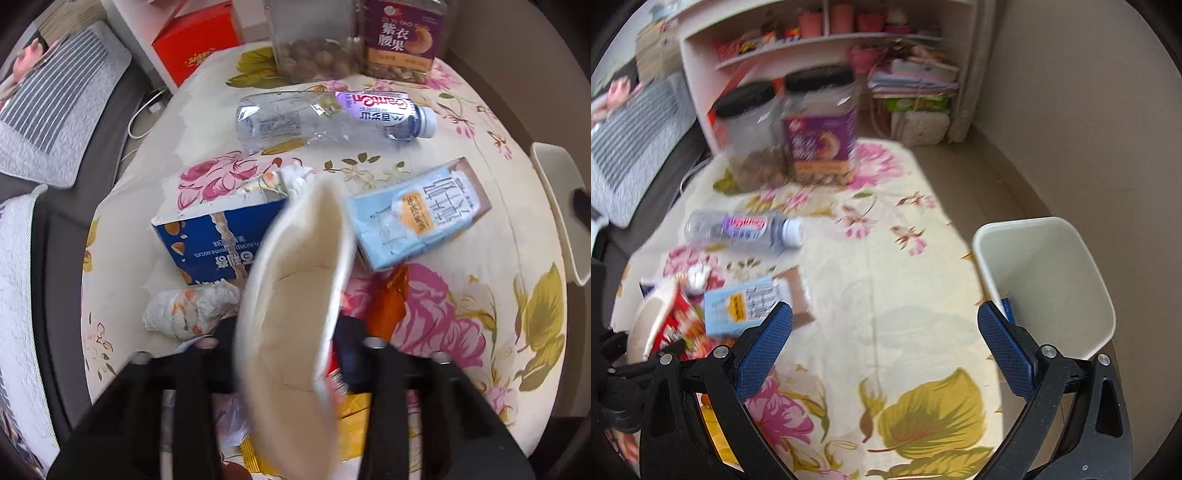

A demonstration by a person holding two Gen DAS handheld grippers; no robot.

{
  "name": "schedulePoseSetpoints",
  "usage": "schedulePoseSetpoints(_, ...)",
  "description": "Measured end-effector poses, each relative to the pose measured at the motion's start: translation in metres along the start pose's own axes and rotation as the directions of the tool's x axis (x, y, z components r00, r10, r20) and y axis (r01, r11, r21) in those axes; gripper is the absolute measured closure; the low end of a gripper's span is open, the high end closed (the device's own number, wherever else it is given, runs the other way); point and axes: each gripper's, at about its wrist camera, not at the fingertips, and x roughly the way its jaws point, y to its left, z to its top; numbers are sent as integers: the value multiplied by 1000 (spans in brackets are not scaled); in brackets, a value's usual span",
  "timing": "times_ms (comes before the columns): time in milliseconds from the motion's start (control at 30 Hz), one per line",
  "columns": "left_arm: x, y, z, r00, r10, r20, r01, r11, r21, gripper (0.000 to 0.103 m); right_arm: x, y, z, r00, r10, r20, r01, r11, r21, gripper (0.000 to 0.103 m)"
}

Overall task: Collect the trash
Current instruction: 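Return to the table and grasp the red noodle cup with the left tool, then grasp the blue milk carton with the right tool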

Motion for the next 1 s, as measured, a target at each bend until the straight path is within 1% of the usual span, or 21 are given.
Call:
schedulePoseSetpoints(100,-13,6,-5,999,4,54,-4,1000,2,74,11,12,-1,998,34,-54,-35,999,-9,7)
schedulePoseSetpoints(167,-26,11,-8,995,1,96,-1,1000,-3,74,20,17,-1,991,81,-104,-78,997,28,7)
schedulePoseSetpoints(267,-50,20,-13,983,18,184,-15,1000,-17,74,28,27,0,981,123,-149,-112,991,79,7)
schedulePoseSetpoints(333,-65,27,-14,971,40,234,-33,999,-32,75,28,36,1,983,117,-140,-108,992,72,7)
schedulePoseSetpoints(400,-78,36,-15,961,47,271,-36,998,-47,74,23,53,3,992,85,-93,-88,996,-32,7)
schedulePoseSetpoints(433,-82,41,-14,959,45,279,-31,998,-54,74,19,63,2,996,66,-60,-73,991,-110,7)
schedulePoseSetpoints(500,-88,52,-14,956,36,290,-17,997,-70,74,16,73,2,998,63,-20,-66,972,-227,7)
schedulePoseSetpoints(533,-89,57,-14,956,34,292,-11,997,-79,74,16,78,2,998,61,-6,-60,955,-291,7)
schedulePoseSetpoints(567,-90,62,-15,956,31,292,-6,996,-87,74,19,86,-2,998,61,1,-56,919,-390,7)
schedulePoseSetpoints(600,-90,67,-15,957,26,289,2,995,-97,74,22,89,-2,998,59,3,-52,898,-438,7)
schedulePoseSetpoints(633,-89,72,-15,958,22,286,9,994,-106,74,27,94,-6,998,60,9,-47,860,-508,7)
schedulePoseSetpoints(667,-89,73,-15,959,18,283,14,994,-112,74,31,96,-7,998,66,14,-47,836,-547,7)
schedulePoseSetpoints(700,-88,76,-15,960,12,279,22,993,-118,74,37,101,-8,997,78,15,-53,795,-605,7)
schedulePoseSetpoints(767,-88,80,-16,962,5,274,32,991,-131,74,46,110,-12,996,87,-15,-73,719,-692,7)
schedulePoseSetpoints(833,-87,81,-17,962,1,272,39,989,-143,74,59,122,-16,995,75,-66,-98,629,-771,7)
schedulePoseSetpoints(867,-86,82,-16,963,-3,270,44,988,-148,74,67,128,-18,995,56,-78,-96,579,-810,7)
schedulePoseSetpoints(933,-84,84,-14,964,-10,265,54,986,-160,74,76,133,-18,995,46,-87,-98,553,-827,8)
schedulePoseSetpoints(1000,-81,85,-10,966,-10,258,55,985,-166,74,82,136,-12,992,63,-113,-129,564,-816,10)
